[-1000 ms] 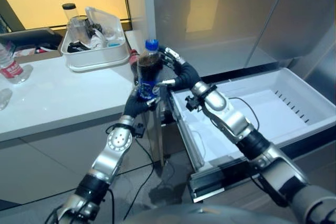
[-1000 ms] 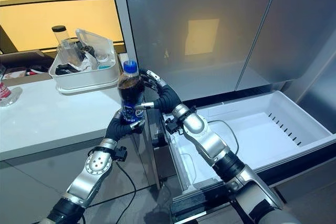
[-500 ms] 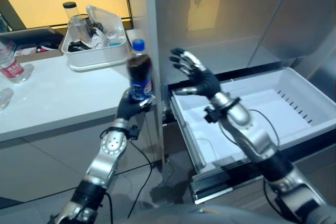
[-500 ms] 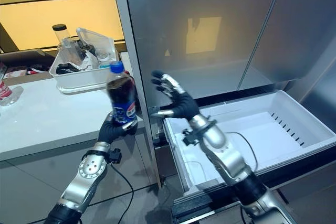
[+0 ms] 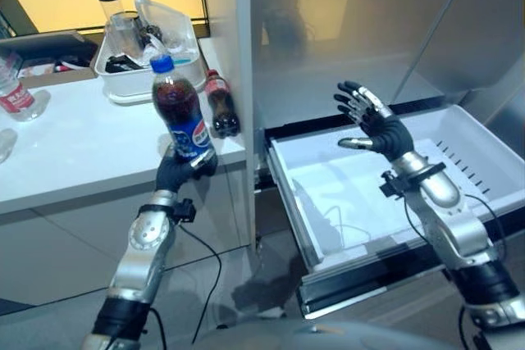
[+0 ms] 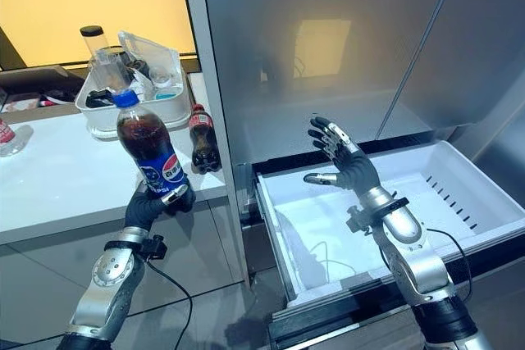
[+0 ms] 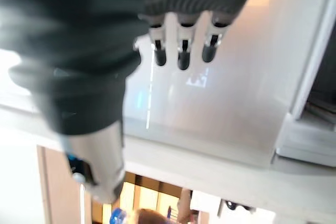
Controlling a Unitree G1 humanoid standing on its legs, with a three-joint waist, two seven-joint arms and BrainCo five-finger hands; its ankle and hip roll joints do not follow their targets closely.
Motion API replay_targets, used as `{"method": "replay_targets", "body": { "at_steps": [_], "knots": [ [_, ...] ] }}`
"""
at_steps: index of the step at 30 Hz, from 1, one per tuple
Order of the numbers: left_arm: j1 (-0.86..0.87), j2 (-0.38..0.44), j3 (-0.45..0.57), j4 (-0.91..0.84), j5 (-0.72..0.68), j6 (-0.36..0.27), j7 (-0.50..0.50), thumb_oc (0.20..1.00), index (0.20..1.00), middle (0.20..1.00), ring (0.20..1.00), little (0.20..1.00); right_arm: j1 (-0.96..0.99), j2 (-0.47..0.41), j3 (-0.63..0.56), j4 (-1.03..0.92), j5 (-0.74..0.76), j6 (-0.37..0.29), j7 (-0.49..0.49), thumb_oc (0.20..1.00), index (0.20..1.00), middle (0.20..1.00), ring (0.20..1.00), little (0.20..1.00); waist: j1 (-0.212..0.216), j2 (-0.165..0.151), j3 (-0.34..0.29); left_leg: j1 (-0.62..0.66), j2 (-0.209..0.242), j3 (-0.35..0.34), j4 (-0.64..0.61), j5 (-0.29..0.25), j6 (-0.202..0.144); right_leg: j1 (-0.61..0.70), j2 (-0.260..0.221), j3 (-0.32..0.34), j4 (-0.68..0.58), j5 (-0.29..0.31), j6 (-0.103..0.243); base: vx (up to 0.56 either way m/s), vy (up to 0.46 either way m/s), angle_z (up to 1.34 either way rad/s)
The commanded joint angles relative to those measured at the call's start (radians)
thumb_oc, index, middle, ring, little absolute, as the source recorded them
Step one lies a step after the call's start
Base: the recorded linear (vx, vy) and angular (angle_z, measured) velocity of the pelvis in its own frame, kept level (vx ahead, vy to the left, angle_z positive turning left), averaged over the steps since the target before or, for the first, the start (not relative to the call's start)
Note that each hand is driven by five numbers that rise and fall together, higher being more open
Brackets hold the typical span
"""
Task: Take the drinks into the refrigerator
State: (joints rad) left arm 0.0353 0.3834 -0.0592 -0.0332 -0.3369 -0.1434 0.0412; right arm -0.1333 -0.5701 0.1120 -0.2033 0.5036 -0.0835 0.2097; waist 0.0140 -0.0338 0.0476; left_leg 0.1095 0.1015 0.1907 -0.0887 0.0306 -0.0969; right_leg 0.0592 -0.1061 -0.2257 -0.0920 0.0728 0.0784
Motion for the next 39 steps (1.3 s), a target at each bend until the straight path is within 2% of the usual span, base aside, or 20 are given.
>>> {"method": "replay_targets", "body": {
  "at_steps": [1, 12, 21, 28, 39],
  "knots": [
    [-0.129, 0.031, 0.036, -0.097, -0.01, -0.131, -0.007, 0.2, 0.2, 0.2, 0.2, 0.2, -0.035, 0.011, -0.03, -0.047, 0.023, -0.049, 0.027, 1.0, 1.0, 1.0, 1.0, 1.0, 0.001, -0.018, -0.037, -0.002, -0.013, 0.006, 0.001, -0.048, 0.029, 0.01, -0.042, -0.01, 0.005, 0.003, 0.078, 0.0, 0.0, 0.0],
    [-0.194, 0.025, -0.062, -0.08, 0.008, -0.116, -0.028, 0.2, 0.2, 0.2, 0.2, 0.2, -0.14, 0.086, 0.109, -0.058, -0.056, -0.034, 0.033, 1.0, 1.0, 1.0, 1.0, 1.0, 0.001, -0.013, -0.039, 0.004, -0.012, 0.011, 0.001, -0.051, 0.032, 0.011, -0.04, 0.0, 0.005, 0.002, 0.074, 0.0, 0.0, 0.0],
    [-0.282, 0.016, -0.155, -0.056, 0.02, -0.107, 0.001, 0.2, 0.2, 0.2, 0.2, 0.2, -0.316, 0.169, 0.284, -0.046, -0.041, -0.02, 0.022, 1.0, 1.0, 1.0, 1.0, 1.0, 0.004, -0.013, -0.038, 0.008, -0.009, 0.018, 0.001, -0.049, 0.033, 0.011, -0.038, 0.008, 0.005, 0.004, 0.073, 0.0, 0.001, -0.01],
    [-0.305, 0.015, -0.168, -0.041, 0.027, -0.109, 0.028, 0.2, 0.2, 0.2, 0.2, 0.2, -0.353, 0.195, 0.329, -0.083, -0.016, -0.022, 0.024, 1.0, 1.0, 1.0, 1.0, 1.0, 0.002, -0.014, -0.038, 0.01, -0.009, 0.019, 0.001, -0.05, 0.032, 0.013, -0.039, 0.006, 0.005, 0.004, 0.073, 0.0, 0.003, -0.02],
    [-0.338, -0.003, -0.232, 0.011, 0.031, -0.101, 0.055, 0.2, 0.2, 0.2, 0.2, 0.2, -0.424, 0.246, 0.41, -0.01, 0.0, -0.014, -0.015, 1.0, 1.0, 1.0, 1.0, 1.0, 0.007, -0.014, -0.039, 0.011, -0.008, 0.02, 0.001, -0.049, 0.033, 0.014, -0.041, 0.008, 0.005, 0.007, 0.073, 0.0, 0.0, 0.0]
  ]
}}
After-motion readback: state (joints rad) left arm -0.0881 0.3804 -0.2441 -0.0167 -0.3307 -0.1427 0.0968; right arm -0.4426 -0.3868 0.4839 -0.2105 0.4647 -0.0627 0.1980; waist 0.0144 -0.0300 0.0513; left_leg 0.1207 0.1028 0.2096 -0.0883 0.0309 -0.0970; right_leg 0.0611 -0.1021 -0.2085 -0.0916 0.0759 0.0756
